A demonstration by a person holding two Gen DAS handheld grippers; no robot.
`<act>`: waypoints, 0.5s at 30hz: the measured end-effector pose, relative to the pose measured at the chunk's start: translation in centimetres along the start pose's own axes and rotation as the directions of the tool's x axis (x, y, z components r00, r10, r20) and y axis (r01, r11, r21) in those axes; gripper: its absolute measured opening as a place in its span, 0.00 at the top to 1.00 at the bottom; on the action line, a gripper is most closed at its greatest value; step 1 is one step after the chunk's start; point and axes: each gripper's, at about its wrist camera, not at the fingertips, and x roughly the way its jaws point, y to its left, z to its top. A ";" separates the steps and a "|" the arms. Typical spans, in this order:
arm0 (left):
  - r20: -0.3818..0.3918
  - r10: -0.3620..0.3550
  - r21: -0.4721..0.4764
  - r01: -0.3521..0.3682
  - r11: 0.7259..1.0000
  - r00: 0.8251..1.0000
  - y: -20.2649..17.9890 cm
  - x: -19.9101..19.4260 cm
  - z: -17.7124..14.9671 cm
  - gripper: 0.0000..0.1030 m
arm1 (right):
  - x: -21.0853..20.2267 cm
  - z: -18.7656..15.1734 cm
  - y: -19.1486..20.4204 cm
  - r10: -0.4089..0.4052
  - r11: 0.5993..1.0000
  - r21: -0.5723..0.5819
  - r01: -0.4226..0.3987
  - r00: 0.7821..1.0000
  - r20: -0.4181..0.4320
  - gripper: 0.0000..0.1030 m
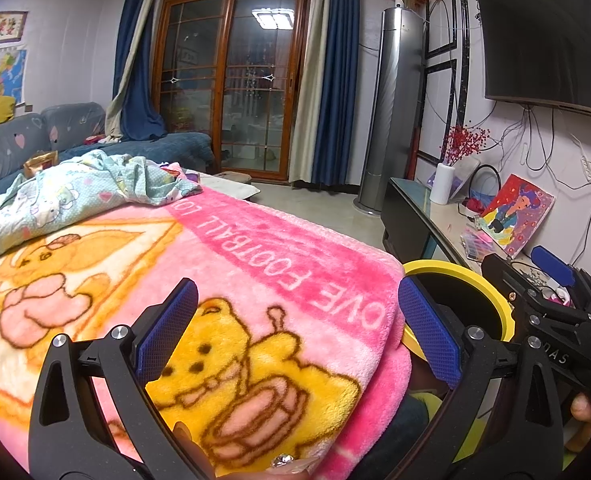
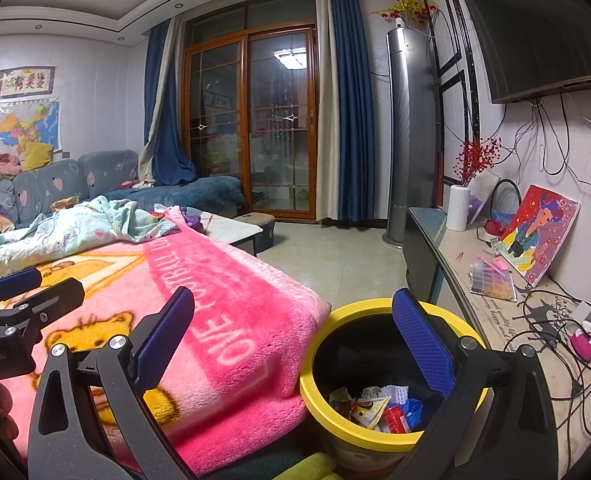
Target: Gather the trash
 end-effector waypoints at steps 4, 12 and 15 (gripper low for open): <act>-0.005 0.015 0.002 -0.015 1.000 1.000 -0.1 0.0 0.2 0.11 | 0.1 0.1 -0.3 -0.011 1.000 0.003 0.011 1.000 -0.006 0.06; -0.019 0.056 -0.014 -0.056 0.998 0.998 0.3 -0.1 0.9 0.11 | 0.5 0.6 0.0 -0.022 1.000 0.004 0.022 1.000 -0.012 0.06; -0.023 0.067 -0.051 -0.068 0.996 0.998 2.0 -0.9 0.8 0.11 | 1.1 1.4 1.6 0.005 1.000 -0.007 -0.005 1.000 -0.011 0.06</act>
